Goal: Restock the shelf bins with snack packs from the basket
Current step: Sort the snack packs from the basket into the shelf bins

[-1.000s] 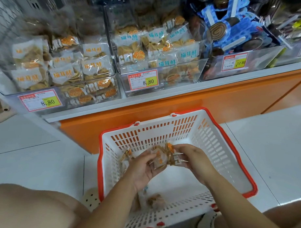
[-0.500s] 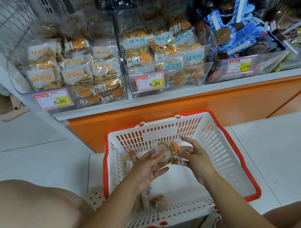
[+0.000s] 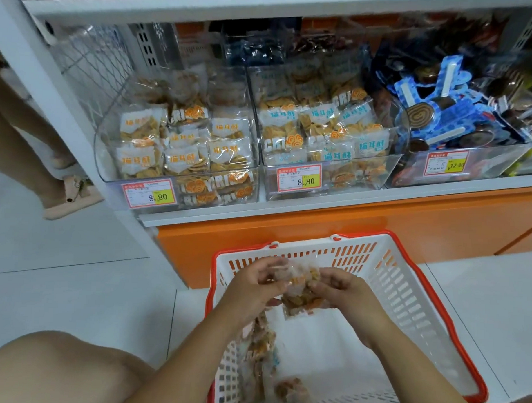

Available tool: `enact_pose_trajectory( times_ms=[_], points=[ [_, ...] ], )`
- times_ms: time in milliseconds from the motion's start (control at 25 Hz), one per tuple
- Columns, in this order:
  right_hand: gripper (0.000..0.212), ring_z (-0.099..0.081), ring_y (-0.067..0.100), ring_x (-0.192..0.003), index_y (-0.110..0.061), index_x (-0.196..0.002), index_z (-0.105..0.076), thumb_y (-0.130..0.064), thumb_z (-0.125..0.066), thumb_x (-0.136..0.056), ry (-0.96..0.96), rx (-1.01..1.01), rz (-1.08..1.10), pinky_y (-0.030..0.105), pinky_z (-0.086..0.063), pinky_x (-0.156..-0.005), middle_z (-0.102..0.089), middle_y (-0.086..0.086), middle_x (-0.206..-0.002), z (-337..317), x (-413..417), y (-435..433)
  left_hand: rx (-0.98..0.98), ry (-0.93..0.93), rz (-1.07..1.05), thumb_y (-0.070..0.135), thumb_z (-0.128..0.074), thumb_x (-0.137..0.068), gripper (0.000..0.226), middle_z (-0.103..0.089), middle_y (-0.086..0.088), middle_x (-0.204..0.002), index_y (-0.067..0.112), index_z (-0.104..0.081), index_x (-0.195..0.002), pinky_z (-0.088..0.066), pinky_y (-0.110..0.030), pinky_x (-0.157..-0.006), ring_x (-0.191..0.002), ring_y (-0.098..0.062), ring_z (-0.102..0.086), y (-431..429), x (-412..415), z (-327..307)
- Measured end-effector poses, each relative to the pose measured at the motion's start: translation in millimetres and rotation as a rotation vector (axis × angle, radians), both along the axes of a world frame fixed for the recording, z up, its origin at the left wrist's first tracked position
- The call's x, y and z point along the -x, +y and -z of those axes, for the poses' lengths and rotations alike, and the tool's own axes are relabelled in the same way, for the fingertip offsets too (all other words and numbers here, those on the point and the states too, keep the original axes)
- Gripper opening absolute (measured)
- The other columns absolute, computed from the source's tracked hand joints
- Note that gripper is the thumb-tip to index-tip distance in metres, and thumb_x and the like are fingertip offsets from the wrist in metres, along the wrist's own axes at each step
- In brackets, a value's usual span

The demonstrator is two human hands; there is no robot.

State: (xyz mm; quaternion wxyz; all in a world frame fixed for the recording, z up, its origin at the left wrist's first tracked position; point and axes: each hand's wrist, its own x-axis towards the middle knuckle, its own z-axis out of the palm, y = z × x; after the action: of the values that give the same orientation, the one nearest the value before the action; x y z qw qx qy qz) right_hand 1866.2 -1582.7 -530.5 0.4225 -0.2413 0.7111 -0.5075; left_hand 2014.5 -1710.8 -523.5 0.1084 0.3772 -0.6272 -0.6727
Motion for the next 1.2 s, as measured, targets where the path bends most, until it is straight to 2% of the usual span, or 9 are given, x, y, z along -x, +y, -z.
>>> enact_pose_trajectory(
  times_ms=[160,280,400,520,600,720,840,1000,1200],
  points=[
    [0.009,-0.060,0.004,-0.061,-0.017,-0.087,-0.071,-0.008,-0.070,-0.085,0.056,0.127,-0.058,0.014,-0.045,-0.059,-0.065,-0.012,-0.061,-44.5,-10.3,-23.4,0.152,0.082,-0.009,0.016,-0.072,-0.087,0.035,-0.070,0.009,-0.116,0.037,-0.064,-0.114,-0.057,-0.028,-0.084,-0.104,-0.010,-0.067,-22.4,-10.7,-46.9],
    [0.009,-0.056,0.003,-0.054,-0.014,-0.086,-0.068,-0.005,-0.070,-0.084,0.169,0.239,-0.127,0.011,-0.043,-0.054,-0.059,-0.011,-0.055,-99.1,-21.0,-61.9,0.359,0.156,-0.065,0.016,-0.072,-0.087,0.036,-0.070,0.018,-0.102,0.039,-0.061,-0.111,-0.053,-0.016,-0.077,-0.092,0.006,-0.065,-53.2,-24.2,-102.3],
    [0.013,-0.054,0.008,-0.058,-0.011,-0.080,-0.061,-0.016,-0.069,-0.088,0.328,0.348,-0.112,0.014,-0.044,-0.057,-0.052,-0.002,-0.061,-143.0,-31.1,-113.9,0.722,0.098,-0.283,0.025,-0.070,-0.088,0.037,-0.061,0.027,-0.109,0.042,-0.057,-0.118,-0.045,-0.005,-0.077,-0.096,0.011,-0.058,-87.4,-52.2,-145.9],
    [0.024,-0.047,0.005,-0.053,-0.005,-0.083,-0.054,-0.024,-0.066,-0.091,0.505,0.407,-0.004,0.009,-0.037,-0.049,-0.046,0.006,-0.068,-172.9,-33.4,-174.2,1.092,-0.130,-0.526,0.032,-0.069,-0.088,0.049,-0.051,0.014,-0.123,0.033,-0.053,-0.134,-0.041,-0.022,-0.094,-0.115,-0.007,-0.049,-124.1,-85.5,-152.2],
    [0.020,-0.051,0.009,-0.061,-0.011,-0.090,-0.055,-0.028,-0.066,-0.091,0.596,0.388,0.040,0.011,-0.038,-0.046,-0.053,0.006,-0.075,-186.3,-29.6,-217.1,1.143,-0.246,-0.584,0.032,-0.073,-0.084,0.057,-0.047,0.004,-0.126,0.027,-0.052,-0.137,-0.039,-0.031,-0.096,-0.120,-0.018,-0.045,-143.4,-95.7,-144.9],
    [0.019,-0.061,0.020,-0.078,-0.014,-0.094,-0.055,-0.030,-0.067,-0.090,0.655,0.187,-0.008,0.028,-0.050,-0.066,-0.062,0.003,-0.085,-186.9,-20.0,-280.7,1.168,-0.301,-0.530,0.032,-0.079,-0.078,0.068,-0.042,0.003,-0.114,0.030,-0.049,-0.138,-0.039,-0.026,-0.090,-0.114,-0.017,-0.043,-159.6,-97.6,-129.6],
    [0.026,-0.064,0.028,-0.091,-0.006,-0.101,-0.061,-0.030,-0.067,-0.091,0.741,-0.072,-0.106,0.030,-0.045,-0.071,-0.067,0.012,-0.095,-173.0,-23.4,-312.3,1.208,-0.347,-0.520,0.036,-0.080,-0.076,0.073,-0.032,0.008,-0.105,0.030,-0.046,-0.141,-0.037,-0.023,-0.084,-0.107,-0.013,-0.038,-169.5,-98.9,-124.9],
    [0.054,-0.057,0.030,-0.115,-0.017,-0.138,-0.042,-0.032,-0.065,-0.092,0.930,0.008,-0.067,0.036,-0.046,-0.094,-0.048,0.012,-0.133,-164.0,-39.0,-303.7,1.203,-0.370,-0.506,0.039,-0.080,-0.076,0.075,-0.028,0.010,-0.104,0.029,-0.045,-0.142,-0.034,-0.023,-0.081,-0.108,-0.012,-0.035,-173.5,-98.9,-123.2],
    [0.054,-0.052,0.029,-0.118,-0.028,-0.142,-0.045,-0.038,-0.063,-0.092,1.058,-0.068,-0.290,0.035,-0.042,-0.099,-0.039,0.009,-0.132,-166.8,-41.5,-301.2,1.268,-0.357,-0.576,0.031,-0.081,-0.075,0.064,-0.034,0.008,-0.104,0.024,-0.056,-0.133,-0.035,-0.026,-0.077,-0.102,-0.012,-0.037,-161.1,-93.2,-121.8]
  ],
)
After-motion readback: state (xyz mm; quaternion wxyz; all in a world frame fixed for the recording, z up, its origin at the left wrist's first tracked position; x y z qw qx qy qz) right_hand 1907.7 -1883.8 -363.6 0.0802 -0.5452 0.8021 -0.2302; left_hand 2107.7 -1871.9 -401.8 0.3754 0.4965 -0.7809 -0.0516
